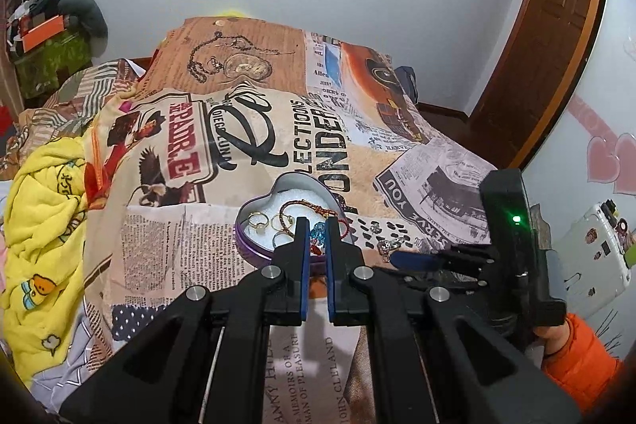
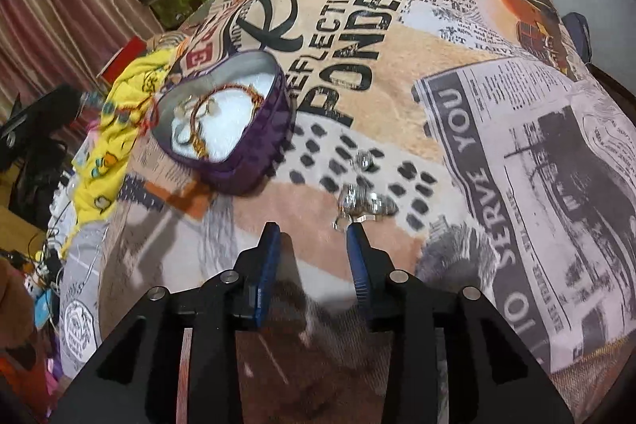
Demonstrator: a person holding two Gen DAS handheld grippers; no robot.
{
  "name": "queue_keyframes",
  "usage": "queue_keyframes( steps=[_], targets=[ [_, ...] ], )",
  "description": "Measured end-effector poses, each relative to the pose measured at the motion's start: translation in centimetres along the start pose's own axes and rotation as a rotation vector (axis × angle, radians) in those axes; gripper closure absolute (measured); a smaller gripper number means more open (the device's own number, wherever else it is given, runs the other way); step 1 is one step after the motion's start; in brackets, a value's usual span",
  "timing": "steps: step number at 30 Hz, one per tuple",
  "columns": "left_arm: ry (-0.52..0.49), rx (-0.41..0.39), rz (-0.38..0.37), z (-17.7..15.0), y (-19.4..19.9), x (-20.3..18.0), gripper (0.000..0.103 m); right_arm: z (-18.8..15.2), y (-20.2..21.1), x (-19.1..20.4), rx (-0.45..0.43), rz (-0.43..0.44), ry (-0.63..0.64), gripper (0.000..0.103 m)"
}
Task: Organize jewelry
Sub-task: 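Carry the charm bracelet to the tin while the right tool grasps a silver ring, then carry the silver ring toward the tin while the left tool holds the bracelet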
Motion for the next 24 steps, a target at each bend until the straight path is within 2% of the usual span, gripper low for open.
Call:
queue_keyframes(
  steps=[5,9,17,24],
  targets=[
    [0.016,-0.005,-0.001,0.1,0.0,0.7,0.098,-0.1,-0.4,0.4,-0.037,-0.037,0.029,0.074],
    [0.026,-0.004,-0.004,0.0,-0.1,0.9,0.098,-0.2,-0.4,-0.1,-0.044,-0.049,0.019,0.094],
    [0.02,-0.018,-0.003,0.3,0.2,0.7,0.098,-0.3,0.4,-0.1,-0.051,-0.041,0.02,0.094],
    [0.004,-0.06,0.006,1.7,1.0,0.6,0.098,1.3,3.1,0.8,-0.13,-0.008,0.013,0.094]
  ],
)
Point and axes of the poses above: each gripper's, at about its wrist camera, not at the fingertips, and y roughly against the way its jaws point, x to its left, z to its top, the point moved 1 cm from there along -y, roughly the way its jaws point, and after that the axes turned 6 degrees about -z, right-handed, at the moved point
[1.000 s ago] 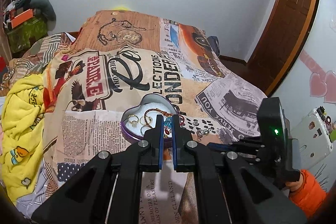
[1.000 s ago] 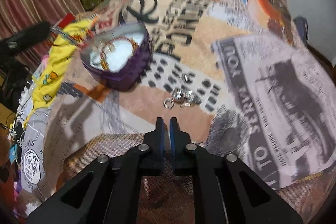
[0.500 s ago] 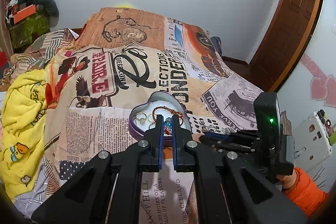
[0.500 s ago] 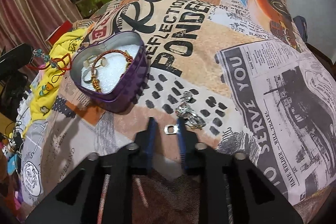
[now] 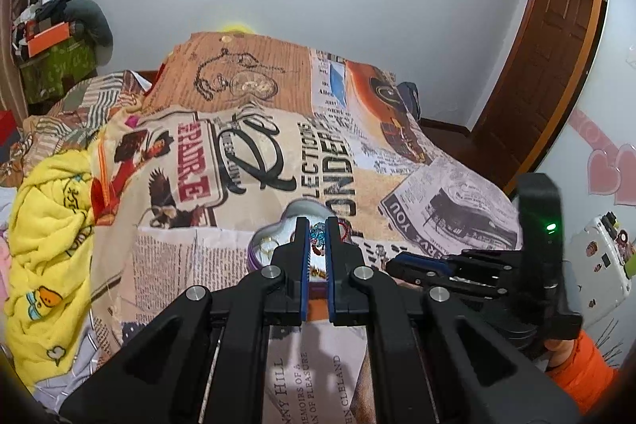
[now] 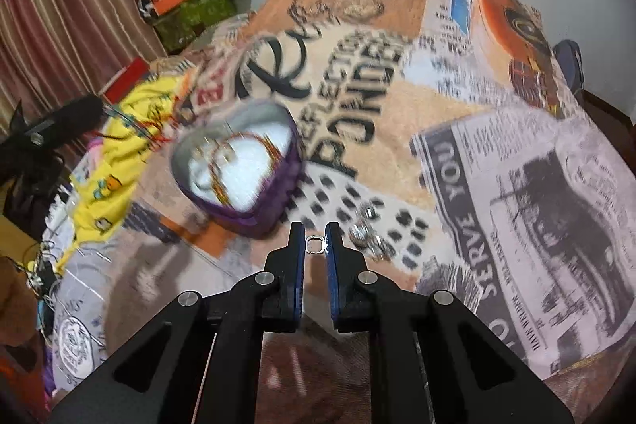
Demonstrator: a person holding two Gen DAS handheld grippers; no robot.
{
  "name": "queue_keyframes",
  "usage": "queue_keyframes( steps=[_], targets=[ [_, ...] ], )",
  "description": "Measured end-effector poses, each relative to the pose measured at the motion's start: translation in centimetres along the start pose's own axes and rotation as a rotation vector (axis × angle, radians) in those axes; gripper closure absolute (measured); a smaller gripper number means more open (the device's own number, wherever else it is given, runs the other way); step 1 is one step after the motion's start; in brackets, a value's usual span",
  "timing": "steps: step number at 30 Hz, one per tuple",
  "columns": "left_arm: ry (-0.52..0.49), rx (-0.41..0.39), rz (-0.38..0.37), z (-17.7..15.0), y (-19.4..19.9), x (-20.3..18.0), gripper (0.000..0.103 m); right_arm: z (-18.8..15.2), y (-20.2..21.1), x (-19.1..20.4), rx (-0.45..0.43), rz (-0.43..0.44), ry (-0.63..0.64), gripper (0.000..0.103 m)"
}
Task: Organize jewelry
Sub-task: 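Carry the silver ring toward the tin while the left tool holds the bracelet, then open the right tool over the heart tin while the left releases the bracelet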
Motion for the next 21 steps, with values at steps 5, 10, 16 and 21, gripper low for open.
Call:
queue_keyframes(
  steps=[5,10,16,21],
  targets=[
    [-0.005,-0.024,0.012,0.9,0.2,0.3,0.098,1.7,1.7,1.0,-0.07,0.022,0.009,0.094],
    [-0.012,-0.033,0.025,1.4,0.2,0.7,0.098,3.1,2.7,2.1,-0.124,0.048,0.026,0.094],
    [-0.002,-0.023,0.037,1.6,-0.5,1.8,0.098,4.4,2.6,3.1,-0.151,0.071,0.043,0.094],
    [0.038,0.015,0.037,1.2,-2.0,3.2,0.098,4.7,1.2,3.7,-0.124,0.076,0.057,0.094]
  ],
)
Point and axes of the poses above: each gripper's, at about its wrist camera, not at the fingertips, and y roughly against the way its jaws point, x to its left, z to its top, the point moved 1 cm from there along -y, roughly the way its jaws point, and after that the axes turned 6 degrees about -z, right-handed, at the moved point
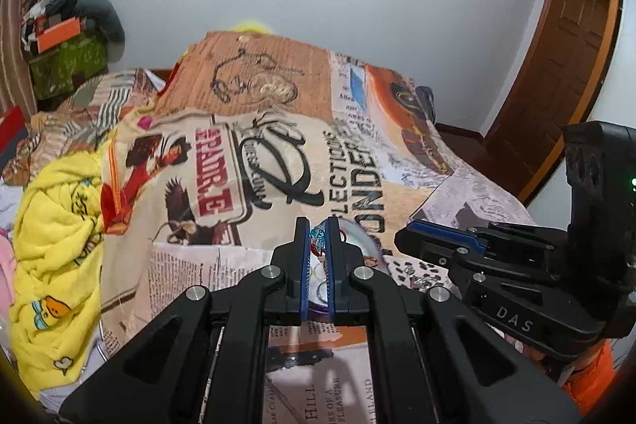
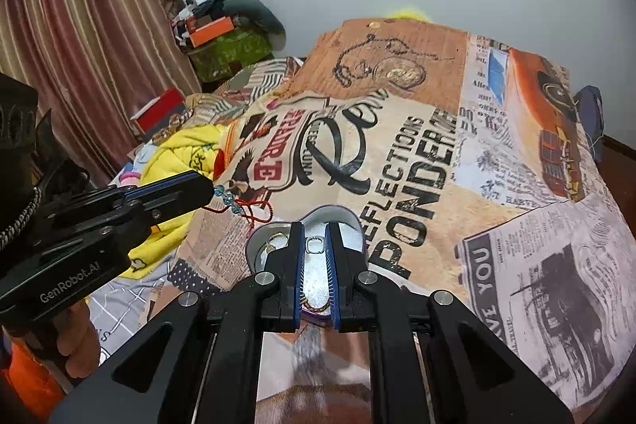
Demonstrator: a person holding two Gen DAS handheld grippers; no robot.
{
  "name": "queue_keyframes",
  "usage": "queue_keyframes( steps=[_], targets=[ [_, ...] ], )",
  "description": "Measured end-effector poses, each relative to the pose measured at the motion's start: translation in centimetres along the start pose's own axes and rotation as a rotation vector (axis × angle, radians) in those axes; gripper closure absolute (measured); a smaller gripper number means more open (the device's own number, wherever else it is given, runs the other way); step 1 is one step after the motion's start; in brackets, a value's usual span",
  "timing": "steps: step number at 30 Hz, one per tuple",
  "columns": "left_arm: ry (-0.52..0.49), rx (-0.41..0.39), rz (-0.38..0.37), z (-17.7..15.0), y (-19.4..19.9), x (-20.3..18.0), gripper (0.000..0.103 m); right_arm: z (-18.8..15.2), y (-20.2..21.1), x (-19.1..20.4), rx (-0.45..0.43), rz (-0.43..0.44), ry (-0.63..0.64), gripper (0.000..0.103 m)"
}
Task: Organize jewelry
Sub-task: 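Open the right tool over the heart tin while the left releases the bracelet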
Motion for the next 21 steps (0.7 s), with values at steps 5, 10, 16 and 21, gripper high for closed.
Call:
queue_keyframes(
  steps=[5,10,16,21],
  targets=[
    [0.041,0.047,-0.028,-0.6,-1.4,1.0,0.098,-0.5,-1.5,0.3,0.045,0.005,0.007,0.094],
    [0.04,0.073,-0.037,-1.2,-2.2,1.1,0.098,-1.0,-2.5,0.5,0.078,0.005,0.017,0.094],
    [0.014,0.094,-0.039,-1.2,-2.8,0.7,0.098,-1.1,-3.3,0.5,0.09,-0.012,0.031,0.094],
    [-0.006,0.092,-0.005,-1.0,-2.7,0.8,0.097,-1.2,-3.4,0.6,0.083,-0.024,0.048,0.094]
  ],
)
Point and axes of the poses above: each gripper's, at about its wrist camera, not at the fingertips, and y roughly against the way its jaws point, x to its left, z to its top, the point moved 1 cm from there along -y, roughly the way its jaws point, and after that the axes turned 6 degrees about -z, right-handed, at the moved point
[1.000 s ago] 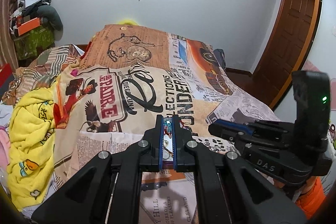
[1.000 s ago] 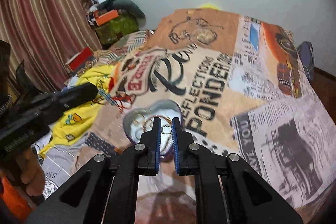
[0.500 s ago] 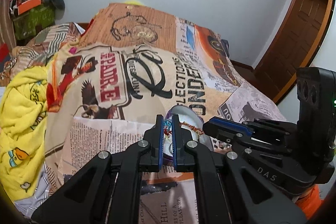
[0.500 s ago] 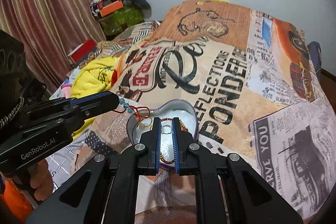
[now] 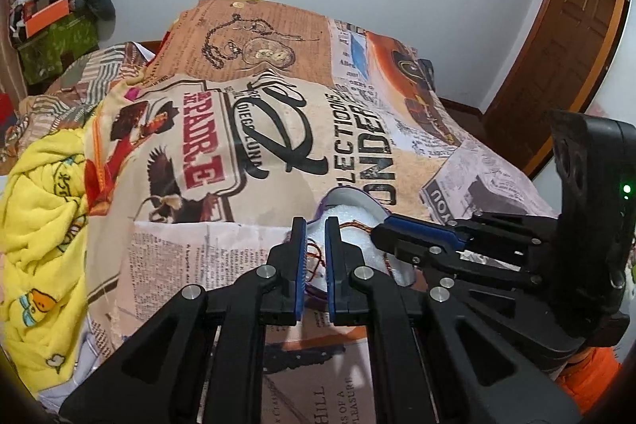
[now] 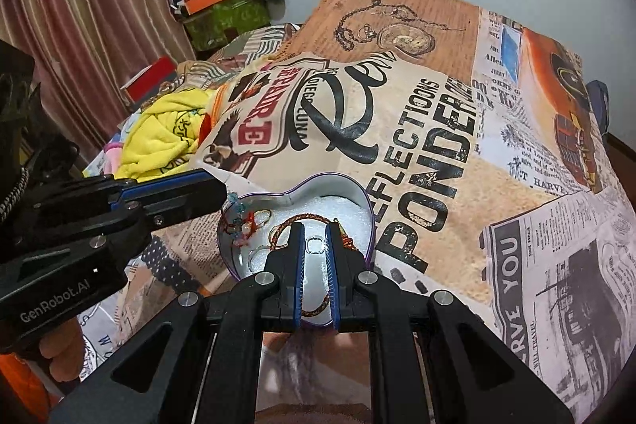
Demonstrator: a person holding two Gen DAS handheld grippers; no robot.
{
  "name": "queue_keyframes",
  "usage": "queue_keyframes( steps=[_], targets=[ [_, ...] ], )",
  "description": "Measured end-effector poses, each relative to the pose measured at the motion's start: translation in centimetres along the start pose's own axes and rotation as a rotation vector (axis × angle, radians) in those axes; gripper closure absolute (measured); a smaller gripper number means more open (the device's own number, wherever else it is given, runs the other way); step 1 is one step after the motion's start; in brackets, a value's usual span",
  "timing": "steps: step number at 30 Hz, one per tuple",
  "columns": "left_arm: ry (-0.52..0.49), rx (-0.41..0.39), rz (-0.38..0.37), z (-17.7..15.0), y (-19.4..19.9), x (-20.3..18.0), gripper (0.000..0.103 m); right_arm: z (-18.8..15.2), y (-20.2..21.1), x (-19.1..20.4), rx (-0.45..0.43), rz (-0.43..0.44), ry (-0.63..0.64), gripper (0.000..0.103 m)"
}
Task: Organize jewelry
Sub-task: 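Open the right tool over the heart tin while the left releases the bracelet, then move both open tools back toward the remaining silver rings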
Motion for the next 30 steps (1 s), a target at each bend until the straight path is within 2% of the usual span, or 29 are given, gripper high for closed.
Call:
queue_keyframes(
  steps=[2,8,13,15,18,30],
  targets=[
    [-0.001,-0.003,0.018,0.0,0.2,0.2,0.095,0.1,-0.1,0.1,-0.003,-0.007,0.013,0.094],
    [0.016,-0.023,0.06,-0.2,1.3,1.2,0.077,-0.1,-0.4,0.5,0.011,-0.032,0.035,0.094],
    [0.032,-0.028,0.079,-0.3,2.1,1.8,0.076,-0.4,-0.5,0.7,0.026,-0.055,0.039,0.082],
    [0.034,-0.029,0.085,-0.4,2.3,1.9,0.075,-0.4,-0.2,0.6,0.023,-0.066,0.041,0.08],
    [0.033,-0.031,0.101,-0.6,2.8,1.8,0.071,-0.5,0.3,0.4,0.018,-0.074,0.04,0.079],
    [0.009,-0.008,0.106,-1.4,3.6,-0.6,0.068,-1.3,3.5,-1.5,-0.018,-0.106,-0.01,0.078]
  ],
)
Point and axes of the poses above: each gripper's, at about its wrist camera, not at the fingertips, and y roughly against the way its jaws point, x to its left, z to its top, the point moved 1 cm from there along -y, roughly the way its jaws point, and after that the axes turned 6 degrees about -z, right-handed, at the moved point
